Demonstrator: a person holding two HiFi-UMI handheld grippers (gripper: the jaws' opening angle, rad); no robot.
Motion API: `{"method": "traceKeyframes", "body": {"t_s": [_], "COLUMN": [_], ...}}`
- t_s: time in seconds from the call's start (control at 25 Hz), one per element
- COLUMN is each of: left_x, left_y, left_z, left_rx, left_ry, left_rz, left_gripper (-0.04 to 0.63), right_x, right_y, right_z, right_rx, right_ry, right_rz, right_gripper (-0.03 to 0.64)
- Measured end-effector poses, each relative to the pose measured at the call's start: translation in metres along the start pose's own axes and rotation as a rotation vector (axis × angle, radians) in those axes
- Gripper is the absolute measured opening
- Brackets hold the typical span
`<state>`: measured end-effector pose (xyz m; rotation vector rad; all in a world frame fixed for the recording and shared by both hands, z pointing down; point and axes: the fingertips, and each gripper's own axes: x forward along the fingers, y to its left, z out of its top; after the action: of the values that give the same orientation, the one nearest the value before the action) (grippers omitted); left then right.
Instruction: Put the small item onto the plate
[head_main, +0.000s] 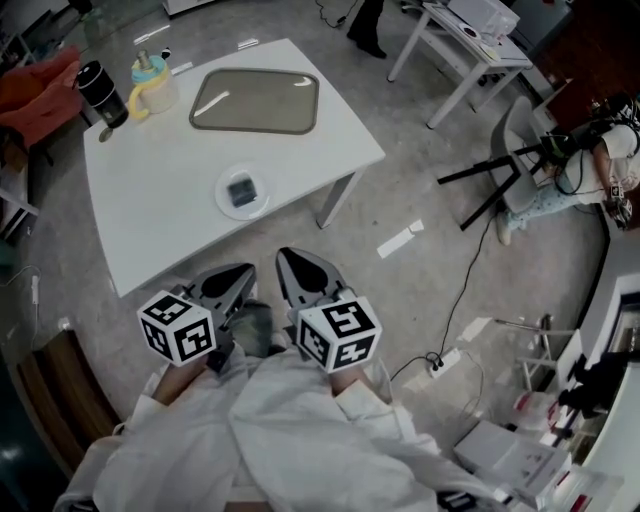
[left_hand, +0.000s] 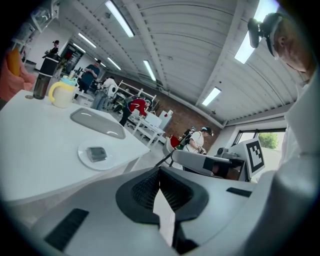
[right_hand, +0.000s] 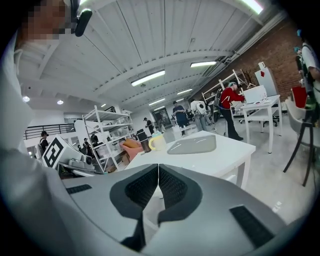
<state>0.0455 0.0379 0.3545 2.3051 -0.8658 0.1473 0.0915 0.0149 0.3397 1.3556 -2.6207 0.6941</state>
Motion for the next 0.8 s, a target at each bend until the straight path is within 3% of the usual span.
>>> {"method": "traceKeyframes", "body": {"t_s": [0.44, 0.8], "left_x": [0.030, 0.051], "left_y": [0.088, 0.134], "left_z": [0.084, 0.122], "left_rx": [0.008, 0.018], "left_ry": [0.015, 0.062], "left_rz": [-0.021, -0.064], "left_gripper": [0.011, 0.011], "right_x": [0.109, 0.161], "right_y": [-0.024, -0.044], "right_z": [0.048, 0.071], "right_rx": [0.008, 0.036], "right_ry": [-0.008, -0.020], "right_rz": [-0.027, -0.087], "right_gripper": [0.015, 0.015]}}
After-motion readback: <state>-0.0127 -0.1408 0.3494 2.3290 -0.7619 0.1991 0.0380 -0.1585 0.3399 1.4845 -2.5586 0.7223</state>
